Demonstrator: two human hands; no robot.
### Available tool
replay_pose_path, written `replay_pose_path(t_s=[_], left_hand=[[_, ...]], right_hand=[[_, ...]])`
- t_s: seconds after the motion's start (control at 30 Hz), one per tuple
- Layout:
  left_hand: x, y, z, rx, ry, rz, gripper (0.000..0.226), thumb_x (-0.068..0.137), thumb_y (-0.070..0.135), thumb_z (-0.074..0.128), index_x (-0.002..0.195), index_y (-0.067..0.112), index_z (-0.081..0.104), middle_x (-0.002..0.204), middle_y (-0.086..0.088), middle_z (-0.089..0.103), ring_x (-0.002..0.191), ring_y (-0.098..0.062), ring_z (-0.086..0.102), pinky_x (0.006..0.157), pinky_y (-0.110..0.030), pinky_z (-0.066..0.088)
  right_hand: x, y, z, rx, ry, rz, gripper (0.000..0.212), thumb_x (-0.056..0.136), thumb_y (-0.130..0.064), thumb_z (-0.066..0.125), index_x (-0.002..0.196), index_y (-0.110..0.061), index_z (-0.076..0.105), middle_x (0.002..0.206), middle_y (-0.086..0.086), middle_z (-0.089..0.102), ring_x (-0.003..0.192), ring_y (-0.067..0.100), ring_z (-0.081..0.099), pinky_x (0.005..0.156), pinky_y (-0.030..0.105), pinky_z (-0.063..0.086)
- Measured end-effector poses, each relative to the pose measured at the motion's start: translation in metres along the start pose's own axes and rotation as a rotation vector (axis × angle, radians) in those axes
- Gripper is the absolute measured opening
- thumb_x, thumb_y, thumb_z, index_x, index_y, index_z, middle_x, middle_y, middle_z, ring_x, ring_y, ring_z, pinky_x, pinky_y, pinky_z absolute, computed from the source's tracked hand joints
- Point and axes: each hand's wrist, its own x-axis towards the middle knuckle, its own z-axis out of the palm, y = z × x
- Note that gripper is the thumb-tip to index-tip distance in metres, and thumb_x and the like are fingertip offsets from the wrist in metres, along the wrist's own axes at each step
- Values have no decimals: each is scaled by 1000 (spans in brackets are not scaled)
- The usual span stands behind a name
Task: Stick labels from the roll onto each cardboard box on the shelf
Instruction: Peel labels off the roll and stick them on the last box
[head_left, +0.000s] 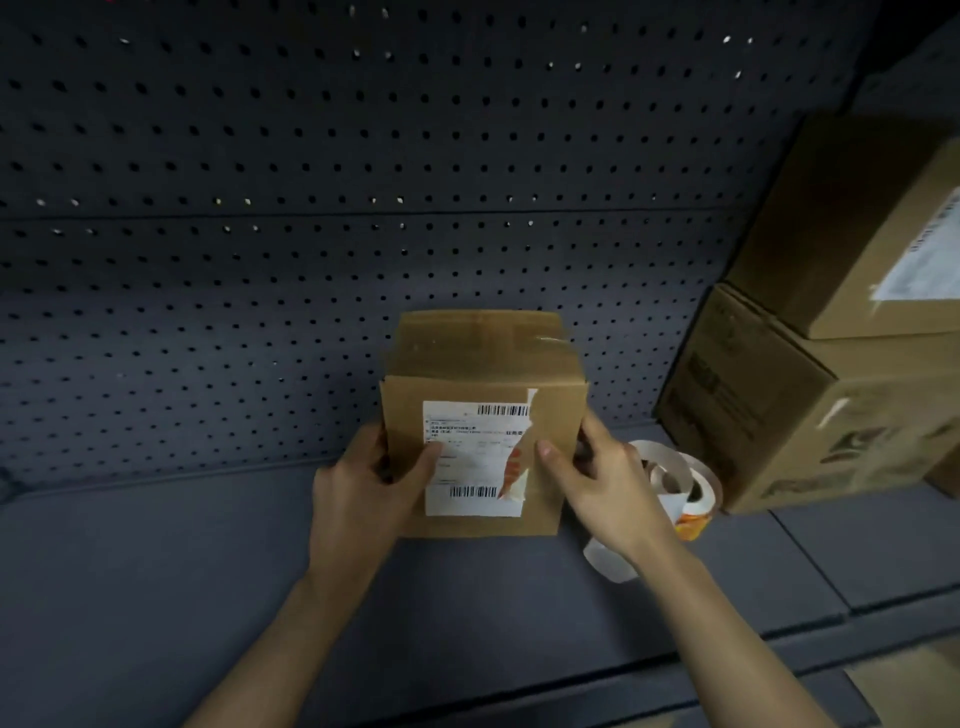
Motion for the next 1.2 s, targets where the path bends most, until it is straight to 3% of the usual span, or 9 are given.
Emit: replay_pose_path(t_s=[0.17,0.27,0.37,0.47,0.57,0.73,0.9,1.07,1.2], left_hand=[[-15,5,7,101,59,-19,36,79,50,72,95,18,65,79,13,72,70,-1,68,61,-31,58],[-22,9,10,113,41,-41,31,83,46,72,101,22,63,87,16,72,74,7,67,62,-15,56],[-30,9,12,147,27,-77,31,84,46,70,101,21,62,89,13,72,71,8,63,58,-2,45],[-39,6,11,201,44,-115,33,85,48,70,104,22,62,89,13,71,79,-9,68,65,-18,51],[-46,5,9,271,97,-138,35,84,53,68,94,21,59,83,6,66,78,-19,64,67,-35,52],[-50,13,10,253,71,-66,31,89,39,67,68,23,52,63,8,61,59,-9,59,54,-30,48],[-56,23,35,166,-120,0,21,92,33,63,78,17,65,72,6,69,64,-8,65,59,-38,55],[-67,45,70,62,-335,88,7,90,23,66,86,19,67,86,5,72,73,-6,66,68,-34,56],[-71,55,95,9,-443,150,16,88,27,69,101,17,70,92,4,72,83,-9,66,76,-37,56]], right_hand=[[5,4,-8,-48,-53,-64,28,97,-32,57,125,-36,50,98,-17,71,89,1,66,78,29,56],[5,8,-12,-44,-88,-82,28,97,-32,59,124,-36,52,98,-29,66,95,0,66,85,29,56],[6,14,-17,-37,-116,-94,42,95,-32,62,135,-33,50,109,-23,69,104,2,66,92,33,55],[4,21,-22,-28,-63,-104,51,93,-29,65,141,-31,49,119,-16,68,110,3,63,95,24,52],[1,26,-34,-90,120,-87,40,93,-25,66,132,-21,61,112,-8,67,95,3,62,80,6,46],[3,42,-61,-170,281,-46,24,95,-21,63,117,-12,69,108,4,66,95,13,61,79,16,42],[0,61,-81,-286,246,158,30,96,-22,59,122,-9,67,121,13,62,112,28,58,86,23,37],[-8,70,-89,-301,140,341,26,94,-27,60,110,-10,72,108,14,70,103,32,60,77,26,38],[-18,63,-85,-204,134,327,17,93,-20,61,99,-13,76,98,7,72,95,25,63,72,23,38]])
